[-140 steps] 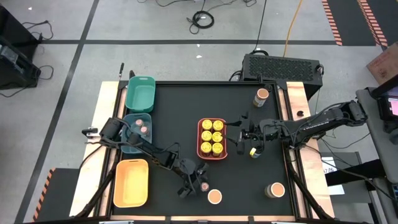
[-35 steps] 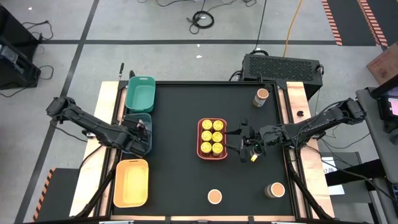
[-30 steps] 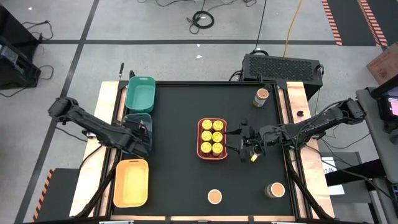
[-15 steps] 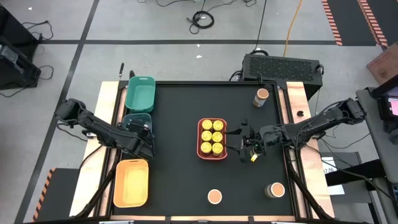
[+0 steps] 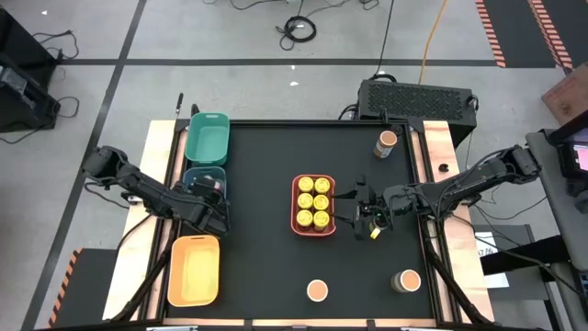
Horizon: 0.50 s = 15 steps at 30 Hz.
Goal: Sort spices by type
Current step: Put the brown seasoning bottle in the blue bin, then put the golden seasoning bottle in the green bin
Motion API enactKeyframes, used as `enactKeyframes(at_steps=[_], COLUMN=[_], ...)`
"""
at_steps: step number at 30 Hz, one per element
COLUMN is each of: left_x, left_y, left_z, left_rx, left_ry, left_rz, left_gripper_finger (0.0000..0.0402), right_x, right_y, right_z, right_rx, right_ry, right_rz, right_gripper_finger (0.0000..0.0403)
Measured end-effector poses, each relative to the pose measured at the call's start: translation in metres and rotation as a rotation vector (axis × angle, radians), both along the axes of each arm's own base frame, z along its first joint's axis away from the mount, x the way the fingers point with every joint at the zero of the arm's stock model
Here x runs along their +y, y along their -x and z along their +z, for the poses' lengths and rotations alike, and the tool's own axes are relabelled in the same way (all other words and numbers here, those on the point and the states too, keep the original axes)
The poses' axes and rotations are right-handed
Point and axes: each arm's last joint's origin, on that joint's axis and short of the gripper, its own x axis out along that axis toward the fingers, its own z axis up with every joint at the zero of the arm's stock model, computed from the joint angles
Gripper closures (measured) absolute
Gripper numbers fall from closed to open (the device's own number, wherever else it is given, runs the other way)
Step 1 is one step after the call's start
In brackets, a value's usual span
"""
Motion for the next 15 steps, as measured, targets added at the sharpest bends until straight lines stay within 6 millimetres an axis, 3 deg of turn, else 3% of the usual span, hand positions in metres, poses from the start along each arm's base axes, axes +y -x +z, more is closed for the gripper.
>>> enactKeyframes(at_steps=[7,15], left_x=[-0.0001,-0.0001], left_y=[0.0003,0.0003], left_z=[0.0,0.0], left_rx=[0.016,0.019], left_ry=[0.008,0.009], left_rz=[-0.01,-0.012], left_gripper_finger=[0.0178,0.0169], right_x=[0.0,0.0], right_y=[0.0,0.0], right_z=[0.0,0.0], right_rx=[0.0,0.0], right_ry=[0.0,0.0], right_rz=[0.0,0.0], right_gripper_finger=[0.0145,0.0145])
